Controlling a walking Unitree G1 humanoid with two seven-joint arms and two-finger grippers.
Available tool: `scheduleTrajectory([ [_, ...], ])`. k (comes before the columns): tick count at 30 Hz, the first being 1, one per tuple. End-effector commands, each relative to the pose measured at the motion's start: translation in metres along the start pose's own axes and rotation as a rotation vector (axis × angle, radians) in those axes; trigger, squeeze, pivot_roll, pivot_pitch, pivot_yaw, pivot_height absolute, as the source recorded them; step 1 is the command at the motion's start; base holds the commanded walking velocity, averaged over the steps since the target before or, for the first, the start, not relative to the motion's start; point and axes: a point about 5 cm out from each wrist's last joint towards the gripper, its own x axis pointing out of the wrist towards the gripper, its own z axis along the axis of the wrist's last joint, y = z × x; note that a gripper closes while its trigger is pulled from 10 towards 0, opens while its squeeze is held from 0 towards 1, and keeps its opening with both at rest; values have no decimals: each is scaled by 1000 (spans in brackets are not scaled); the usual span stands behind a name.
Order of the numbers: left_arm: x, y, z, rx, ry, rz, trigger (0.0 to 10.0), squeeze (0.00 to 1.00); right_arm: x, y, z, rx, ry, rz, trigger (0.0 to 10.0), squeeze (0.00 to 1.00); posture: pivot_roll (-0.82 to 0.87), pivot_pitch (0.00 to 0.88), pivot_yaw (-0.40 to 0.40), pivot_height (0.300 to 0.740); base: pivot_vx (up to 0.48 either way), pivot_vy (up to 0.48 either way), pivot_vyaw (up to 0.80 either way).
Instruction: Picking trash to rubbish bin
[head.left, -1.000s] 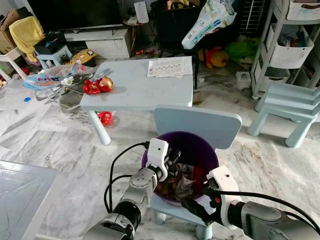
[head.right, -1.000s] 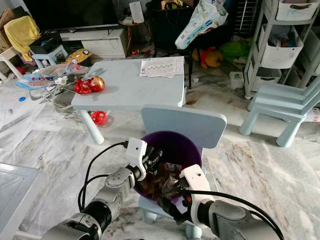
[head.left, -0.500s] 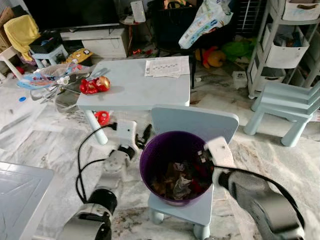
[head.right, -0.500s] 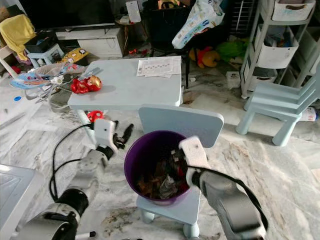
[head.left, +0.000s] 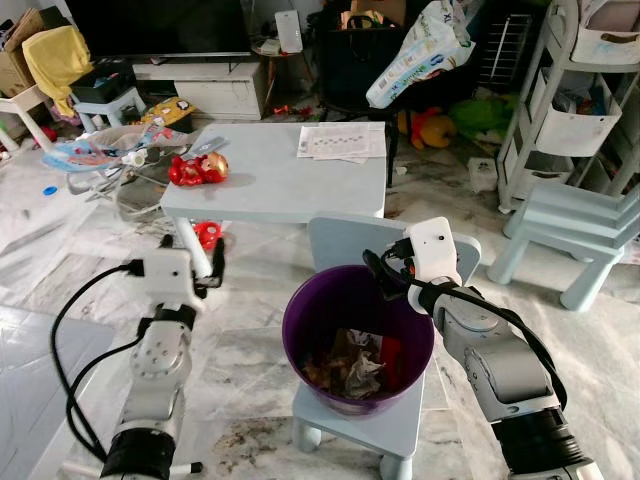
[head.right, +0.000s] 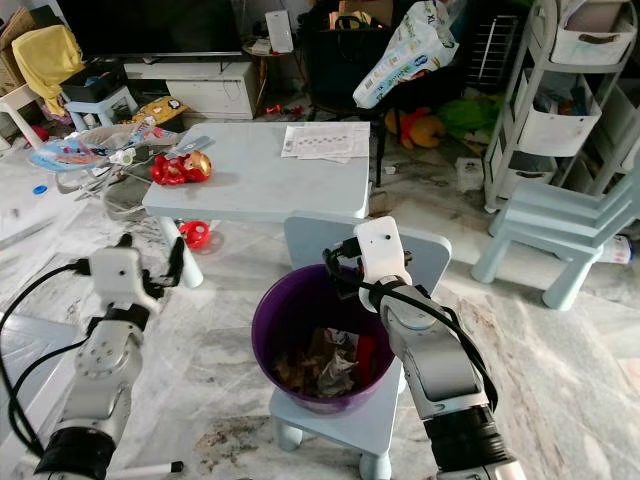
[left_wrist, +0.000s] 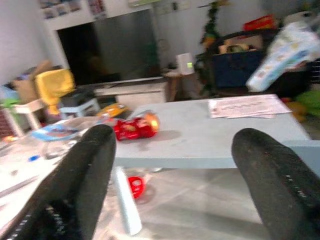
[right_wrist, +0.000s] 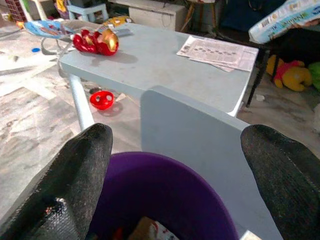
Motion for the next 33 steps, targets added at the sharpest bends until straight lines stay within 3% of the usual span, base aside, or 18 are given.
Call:
scheduleTrajectory([
  [1, -3, 10, 8, 15, -14, 58, 10000, 1000, 3, 5, 5, 1, -28, 22, 10000, 961, -27, 24, 40, 740, 0, 0, 0],
  [2, -5, 11, 10, 13, -17, 74, 10000, 1000, 4, 6, 5, 9, -34, 28, 10000, 569, -27, 24, 40, 740, 0, 0, 0],
  [3, -7, 9, 12, 4, -18, 74, 10000, 1000, 5, 6, 5, 23, -43, 28, 10000, 255, -24, 22, 39, 740, 0, 0, 0],
  [6, -5, 1, 23, 9, -32, 55, 10000, 1000, 9, 5, 5, 36, -54, 8, 10000, 133, -25, 25, 39, 740, 0, 0, 0],
  [7, -5, 0, 24, 11, -35, 56, 10000, 1000, 9, 4, 5, 38, -58, 5, 10000, 133, -25, 25, 39, 740, 0, 0, 0],
  [8, -3, 0, 27, 20, -42, 70, 10000, 1000, 10, 3, 6, 42, -65, -3, 10000, 0, -25, 25, 39, 740, 0, 0, 0],
  [10, -2, 2, 32, 42, -48, 103, 10000, 1000, 10, 2, 7, 42, -78, -14, 10000, 0, -25, 25, 39, 740, 0, 0, 0],
  [12, -3, 4, 38, 36, -39, 108, 10000, 0, 10, 0, 7, 24, -95, -16, 10000, 0, -25, 30, 39, 740, 0, 0, 228],
  [22, 1, -5, 50, -35, -19, 96, 10000, 0, 12, 6, 9, 42, -117, 28, 10000, 0, -26, 39, 33, 740, 0, 0, 800],
  [33, 3, -1, 60, -32, 7, 125, 10000, 0, 14, 7, 10, 67, -119, 45, 10000, 0, -16, 33, 30, 740, 0, 0, 800],
])
